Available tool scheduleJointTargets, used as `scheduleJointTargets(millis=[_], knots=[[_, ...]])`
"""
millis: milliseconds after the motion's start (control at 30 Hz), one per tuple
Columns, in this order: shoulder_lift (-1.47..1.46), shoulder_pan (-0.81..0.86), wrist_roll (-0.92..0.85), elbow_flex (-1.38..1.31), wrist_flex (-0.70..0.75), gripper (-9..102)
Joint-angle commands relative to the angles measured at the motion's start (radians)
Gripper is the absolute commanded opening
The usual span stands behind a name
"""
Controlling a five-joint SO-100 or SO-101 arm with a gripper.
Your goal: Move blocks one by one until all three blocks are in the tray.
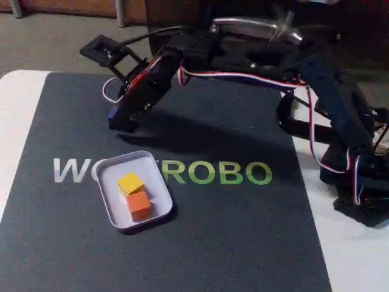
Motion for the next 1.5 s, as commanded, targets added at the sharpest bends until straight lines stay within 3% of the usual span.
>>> scheduleJointTargets(millis=[0,200,467,667,967,1100,1467], knots=[[-0.008,0.005,-0.005,-0.091,0.002,19],[-0.025,0.002,0.002,-0.118,0.003,11],[-0.011,-0.005,0.017,-0.124,0.006,-8],[0.091,-0.037,0.040,-0.124,0.103,-8],[0.325,-0.153,-0.048,-0.123,0.500,-8],[0.371,-0.204,-0.126,-0.117,0.607,-8],[0.345,-0.255,-0.155,-0.124,0.604,-8]])
